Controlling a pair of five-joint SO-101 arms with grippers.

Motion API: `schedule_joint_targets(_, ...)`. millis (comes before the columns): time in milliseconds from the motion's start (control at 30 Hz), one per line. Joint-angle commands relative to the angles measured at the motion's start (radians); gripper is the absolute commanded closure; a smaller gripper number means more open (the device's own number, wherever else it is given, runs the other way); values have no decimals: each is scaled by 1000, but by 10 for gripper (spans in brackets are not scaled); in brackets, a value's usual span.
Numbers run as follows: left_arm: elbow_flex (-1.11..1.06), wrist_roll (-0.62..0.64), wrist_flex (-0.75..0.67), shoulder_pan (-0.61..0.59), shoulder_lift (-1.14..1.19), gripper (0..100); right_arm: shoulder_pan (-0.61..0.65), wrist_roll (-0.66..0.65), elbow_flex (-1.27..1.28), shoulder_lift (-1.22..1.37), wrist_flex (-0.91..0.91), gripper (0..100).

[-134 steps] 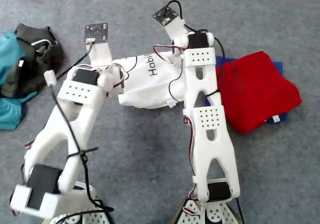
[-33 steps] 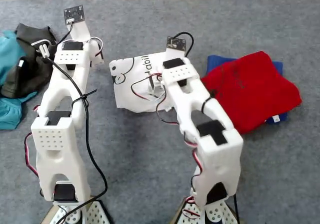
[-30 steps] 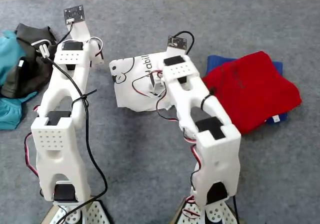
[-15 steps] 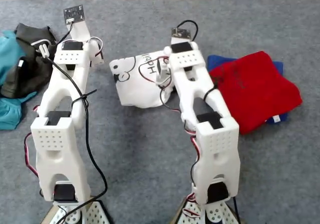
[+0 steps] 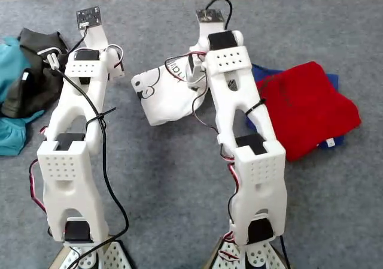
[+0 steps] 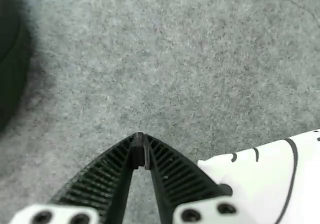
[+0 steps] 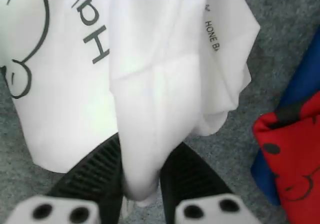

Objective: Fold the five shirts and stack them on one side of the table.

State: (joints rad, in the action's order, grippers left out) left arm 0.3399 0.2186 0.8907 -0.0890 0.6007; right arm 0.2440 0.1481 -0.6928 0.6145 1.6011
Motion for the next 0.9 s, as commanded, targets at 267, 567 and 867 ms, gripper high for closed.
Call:
schedule_joint_targets(267,45,-9,-8,-15,-52,971,-68,-60,-226,-7,-5,983)
schedule_joint_targets(567,45,-9,-8,-15,-52,971,-130,-66,-354,-10,3,983)
schedule_joint_targets(867,45,-9,-8,-15,-52,971,-292,-242,-541,-10,112,983)
